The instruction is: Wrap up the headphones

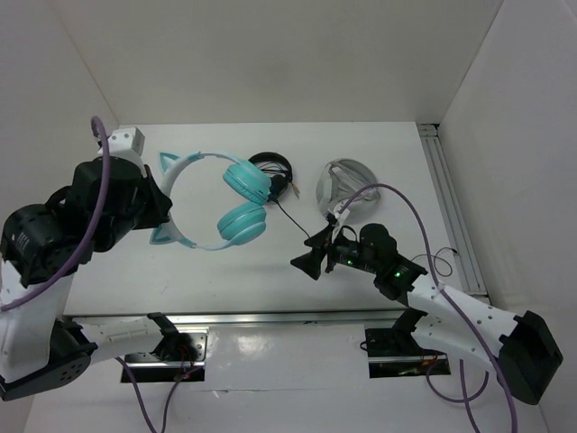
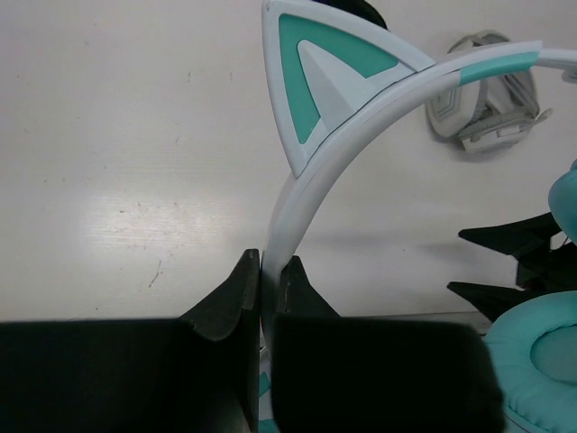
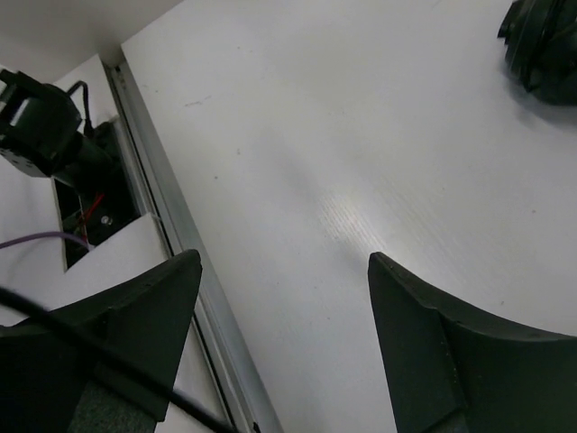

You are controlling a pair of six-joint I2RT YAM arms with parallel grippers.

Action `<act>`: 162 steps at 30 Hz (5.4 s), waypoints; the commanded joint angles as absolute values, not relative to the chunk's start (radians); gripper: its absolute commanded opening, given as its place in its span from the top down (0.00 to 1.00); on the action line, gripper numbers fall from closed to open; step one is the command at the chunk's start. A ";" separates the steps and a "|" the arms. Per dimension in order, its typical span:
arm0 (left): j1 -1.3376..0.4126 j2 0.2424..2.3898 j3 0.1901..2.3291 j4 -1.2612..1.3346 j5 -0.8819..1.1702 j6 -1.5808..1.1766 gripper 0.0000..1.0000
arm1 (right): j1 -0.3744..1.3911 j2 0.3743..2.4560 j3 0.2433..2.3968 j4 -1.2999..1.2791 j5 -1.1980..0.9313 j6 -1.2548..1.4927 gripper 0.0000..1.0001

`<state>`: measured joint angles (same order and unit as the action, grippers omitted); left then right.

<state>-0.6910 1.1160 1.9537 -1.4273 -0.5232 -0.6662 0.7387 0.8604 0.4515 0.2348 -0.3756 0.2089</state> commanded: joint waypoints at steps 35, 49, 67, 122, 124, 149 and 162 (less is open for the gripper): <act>-0.786 1.197 1.445 -1.105 -0.720 -0.444 1.00 | 0.939 0.906 0.992 -0.422 0.315 0.223 1.00; -1.108 1.295 1.422 -0.999 -0.463 -0.273 1.00 | 0.988 1.060 1.066 -0.465 0.261 0.164 1.00; -1.108 1.068 1.413 -0.873 -0.176 -0.204 1.00 | 0.988 1.063 0.976 -0.358 0.198 0.117 1.00; -0.845 1.025 1.559 -1.195 -1.217 -1.303 1.00 | 1.538 1.341 0.583 0.423 0.467 0.255 1.00; -0.775 1.025 1.522 -1.148 -1.189 -1.254 1.00 | 1.632 1.319 0.644 0.339 0.584 0.264 1.00; -1.043 1.174 1.266 -1.071 -0.572 -0.582 1.00 | 1.590 1.131 1.088 -0.307 1.322 -0.115 0.97; -1.052 0.943 1.238 -1.060 -0.267 -0.450 1.00 | 1.101 0.997 0.980 -0.135 0.851 -0.190 0.83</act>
<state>-1.0477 0.9867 1.2064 -0.9871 -0.4030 -0.5514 1.2438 1.0458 0.9737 -0.2470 0.9943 -0.1917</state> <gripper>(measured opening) 0.126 0.169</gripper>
